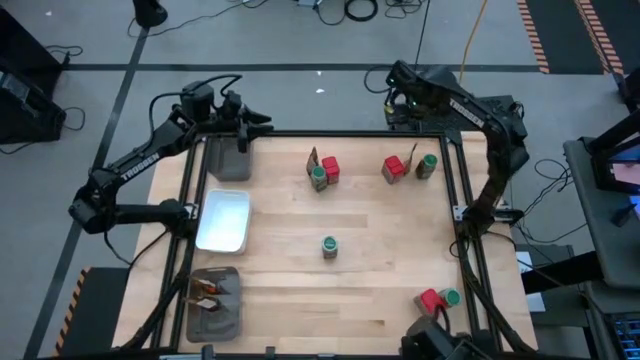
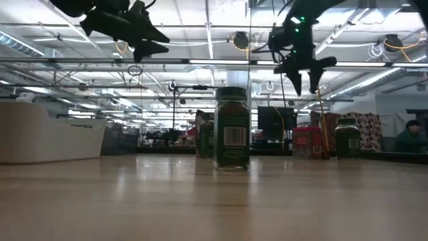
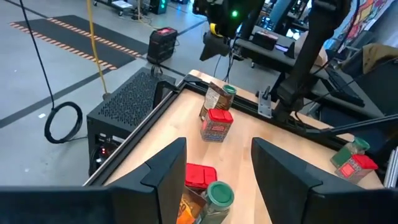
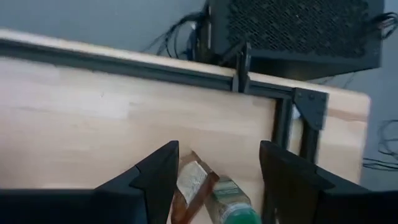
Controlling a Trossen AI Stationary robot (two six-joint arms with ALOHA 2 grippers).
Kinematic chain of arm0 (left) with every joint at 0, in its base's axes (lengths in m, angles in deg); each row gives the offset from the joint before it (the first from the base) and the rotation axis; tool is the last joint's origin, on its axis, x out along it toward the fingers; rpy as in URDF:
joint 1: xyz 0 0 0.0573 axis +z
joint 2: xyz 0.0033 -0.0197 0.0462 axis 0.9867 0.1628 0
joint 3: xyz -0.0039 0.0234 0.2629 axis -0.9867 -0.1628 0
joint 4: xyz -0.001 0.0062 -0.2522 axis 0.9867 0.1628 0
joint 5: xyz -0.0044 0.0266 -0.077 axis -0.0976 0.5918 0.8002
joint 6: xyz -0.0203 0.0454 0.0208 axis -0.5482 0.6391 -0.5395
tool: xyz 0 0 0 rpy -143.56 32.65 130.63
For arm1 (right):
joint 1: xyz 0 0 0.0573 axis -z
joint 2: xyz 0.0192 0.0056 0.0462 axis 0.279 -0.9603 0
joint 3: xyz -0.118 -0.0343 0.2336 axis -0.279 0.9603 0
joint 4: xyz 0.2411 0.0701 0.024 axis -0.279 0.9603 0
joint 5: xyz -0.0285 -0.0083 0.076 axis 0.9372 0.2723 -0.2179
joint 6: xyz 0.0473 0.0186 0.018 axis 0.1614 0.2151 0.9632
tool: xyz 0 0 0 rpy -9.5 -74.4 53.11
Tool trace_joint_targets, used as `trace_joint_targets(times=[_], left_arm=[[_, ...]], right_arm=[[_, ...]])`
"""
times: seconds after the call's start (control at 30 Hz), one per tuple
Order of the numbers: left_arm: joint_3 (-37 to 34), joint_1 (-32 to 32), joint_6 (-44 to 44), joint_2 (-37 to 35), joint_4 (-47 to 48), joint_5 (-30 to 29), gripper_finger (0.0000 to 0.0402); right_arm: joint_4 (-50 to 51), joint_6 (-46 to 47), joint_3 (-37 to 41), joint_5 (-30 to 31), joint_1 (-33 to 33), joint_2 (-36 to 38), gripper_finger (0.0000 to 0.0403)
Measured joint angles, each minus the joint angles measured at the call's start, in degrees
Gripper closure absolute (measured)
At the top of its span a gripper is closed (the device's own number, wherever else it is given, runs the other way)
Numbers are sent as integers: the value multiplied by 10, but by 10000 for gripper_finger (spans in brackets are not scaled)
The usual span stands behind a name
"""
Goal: Sort spices by type
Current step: Put the orange seasoning bag into the bottom black bin
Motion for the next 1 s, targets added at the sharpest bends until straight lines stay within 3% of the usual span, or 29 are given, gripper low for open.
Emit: trace_joint_targets(times=[0.2, 0.37, 0.67, 1.0], left_arm=[[0, 0, -2, 0, 0, 0, 217], [0, 0, -2, 3, -10, 0, 217], [0, -1, -50, 45, -58, 13, 217], [-1, -1, -72, 65, -65, 43, 217]], right_arm=[[-121, 39, 141, -1, 5, 100, 195], [-165, 65, 205, 0, 7, 164, 195], [-170, 71, 220, -1, 6, 174, 195], [-166, 163, 220, -31, 6, 155, 195]])
